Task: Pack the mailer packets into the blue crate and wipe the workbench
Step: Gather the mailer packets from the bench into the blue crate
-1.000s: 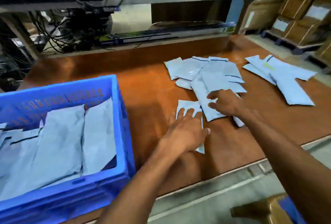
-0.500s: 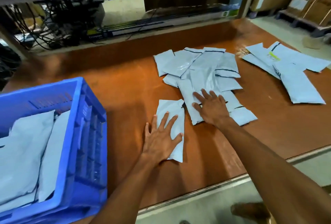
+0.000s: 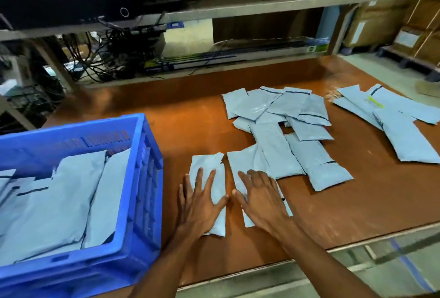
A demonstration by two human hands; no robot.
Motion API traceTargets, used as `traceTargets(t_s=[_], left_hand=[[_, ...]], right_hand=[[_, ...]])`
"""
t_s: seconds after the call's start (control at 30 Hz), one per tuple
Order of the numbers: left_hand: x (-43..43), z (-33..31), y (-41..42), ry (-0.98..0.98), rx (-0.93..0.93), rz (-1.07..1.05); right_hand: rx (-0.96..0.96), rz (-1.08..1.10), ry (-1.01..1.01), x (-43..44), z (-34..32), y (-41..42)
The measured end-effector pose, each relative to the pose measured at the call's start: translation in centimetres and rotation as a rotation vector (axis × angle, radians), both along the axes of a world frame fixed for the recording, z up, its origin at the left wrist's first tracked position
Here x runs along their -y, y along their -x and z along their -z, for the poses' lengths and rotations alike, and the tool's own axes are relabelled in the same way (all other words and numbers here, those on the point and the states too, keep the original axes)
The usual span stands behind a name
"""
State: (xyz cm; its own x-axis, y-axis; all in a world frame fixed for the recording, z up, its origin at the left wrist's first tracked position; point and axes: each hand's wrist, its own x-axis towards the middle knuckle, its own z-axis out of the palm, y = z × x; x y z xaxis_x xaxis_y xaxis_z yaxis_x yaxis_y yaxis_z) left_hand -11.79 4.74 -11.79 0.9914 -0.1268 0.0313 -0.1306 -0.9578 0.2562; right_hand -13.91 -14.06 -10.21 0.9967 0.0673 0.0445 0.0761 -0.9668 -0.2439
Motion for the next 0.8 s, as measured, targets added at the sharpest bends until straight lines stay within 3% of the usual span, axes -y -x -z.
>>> traceTargets(t_s=[0.13,0.33,0.6,0.7,0.8], left_hand=[[-0.1,0.6,-0.2,0.012,0.013,0.013],[0.6,-0.2,-0.4,0.072,0.0,-0.004],[1.3,-2.3,0.4,0.046,-0.001,-0.036],[0.8,-3.2,1.2,0.103,0.088,0.0],[0.6,-6.9,0.3,0.2,0.297,0.075]], right_hand=[[-0.017,-0.085,0.06,1.4,2.1,-1.7],[0.005,-0.043,0.049,0.1,3.3,-1.2],[0.04,-0.081,-0.121,-0.3,3.6,-0.9],[0.114,-0.005,-0.245,-1.4,1.8,-0.1],[0.268,0.075,-0.286,-2.9,-2.3,-0.4]])
